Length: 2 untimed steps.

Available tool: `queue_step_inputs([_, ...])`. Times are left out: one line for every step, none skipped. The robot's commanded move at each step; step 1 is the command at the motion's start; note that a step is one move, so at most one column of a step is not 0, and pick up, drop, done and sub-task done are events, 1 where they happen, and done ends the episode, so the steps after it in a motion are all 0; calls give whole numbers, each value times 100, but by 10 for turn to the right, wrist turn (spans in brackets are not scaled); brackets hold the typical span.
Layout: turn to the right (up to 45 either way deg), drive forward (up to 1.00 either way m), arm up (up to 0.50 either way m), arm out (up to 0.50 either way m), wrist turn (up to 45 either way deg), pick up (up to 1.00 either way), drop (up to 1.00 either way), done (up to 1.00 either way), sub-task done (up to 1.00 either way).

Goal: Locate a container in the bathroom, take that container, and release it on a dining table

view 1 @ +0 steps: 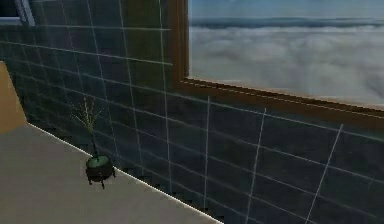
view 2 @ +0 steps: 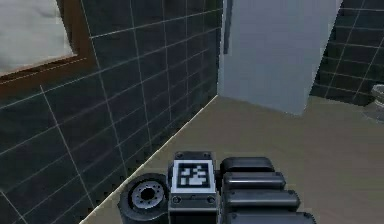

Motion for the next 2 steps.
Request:
queue_step_inputs([-60, 0, 0, 0, 0, 0, 0, 0, 0])
queue_step_inputs([-30, 0, 0, 0, 0, 0, 0, 0, 0])
